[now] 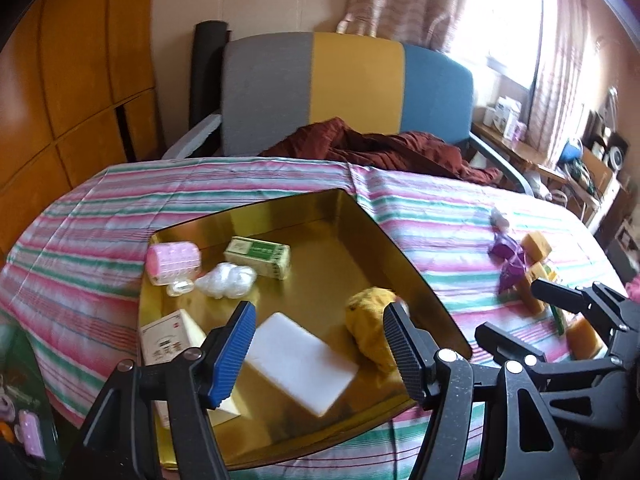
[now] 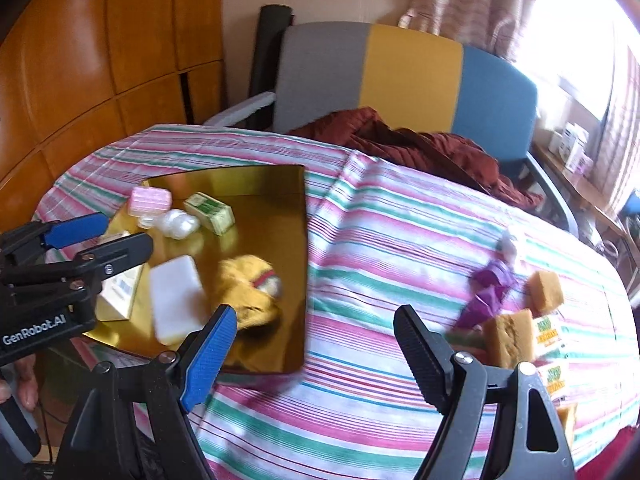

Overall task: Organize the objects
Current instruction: 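Move both tools toward the WEIDAN snack packets and yellow sponges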

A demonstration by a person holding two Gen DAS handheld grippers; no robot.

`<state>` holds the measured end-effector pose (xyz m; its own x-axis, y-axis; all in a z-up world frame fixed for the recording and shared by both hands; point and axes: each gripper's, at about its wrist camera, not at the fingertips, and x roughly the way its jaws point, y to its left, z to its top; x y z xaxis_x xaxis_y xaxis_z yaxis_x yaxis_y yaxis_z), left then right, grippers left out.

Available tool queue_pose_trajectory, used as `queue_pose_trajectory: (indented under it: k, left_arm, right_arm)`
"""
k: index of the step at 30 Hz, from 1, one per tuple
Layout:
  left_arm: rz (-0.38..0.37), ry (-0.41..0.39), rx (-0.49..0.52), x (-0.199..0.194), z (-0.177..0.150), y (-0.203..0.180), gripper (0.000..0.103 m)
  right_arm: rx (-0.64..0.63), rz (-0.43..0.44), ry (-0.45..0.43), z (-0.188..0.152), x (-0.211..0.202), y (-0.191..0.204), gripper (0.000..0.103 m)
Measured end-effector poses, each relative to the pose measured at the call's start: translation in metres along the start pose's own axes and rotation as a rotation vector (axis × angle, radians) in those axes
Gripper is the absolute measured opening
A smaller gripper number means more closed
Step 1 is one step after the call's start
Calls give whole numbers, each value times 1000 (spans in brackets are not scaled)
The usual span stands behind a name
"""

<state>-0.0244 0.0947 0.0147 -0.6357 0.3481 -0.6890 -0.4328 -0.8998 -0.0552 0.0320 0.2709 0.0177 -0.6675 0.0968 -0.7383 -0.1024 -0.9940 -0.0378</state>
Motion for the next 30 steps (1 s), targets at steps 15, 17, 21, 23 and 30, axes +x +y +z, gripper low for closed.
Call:
queue_pose_trajectory:
  k: [15,17,21,23,30]
  left_arm:
    - [-15,21,247,10,-6,-89,67]
    - [-21,18,276,12,-6,-100,67]
    - [-30,12,329,12,-8,-119,67]
    - [-40,13,349,12,-8,-128,67]
    - [-62,15,413,17,-11,-152,67]
  right_arm:
    - [160,-194,60,-36,-19,-117,82]
    - [185,-226,65,-40,-25,-136,82]
    - [241,-258,79,-49,-38,-170,82]
    - [260,-273,86,-54,-42,-183,82]
    - [307,-312,119,-66,-54,-221,82]
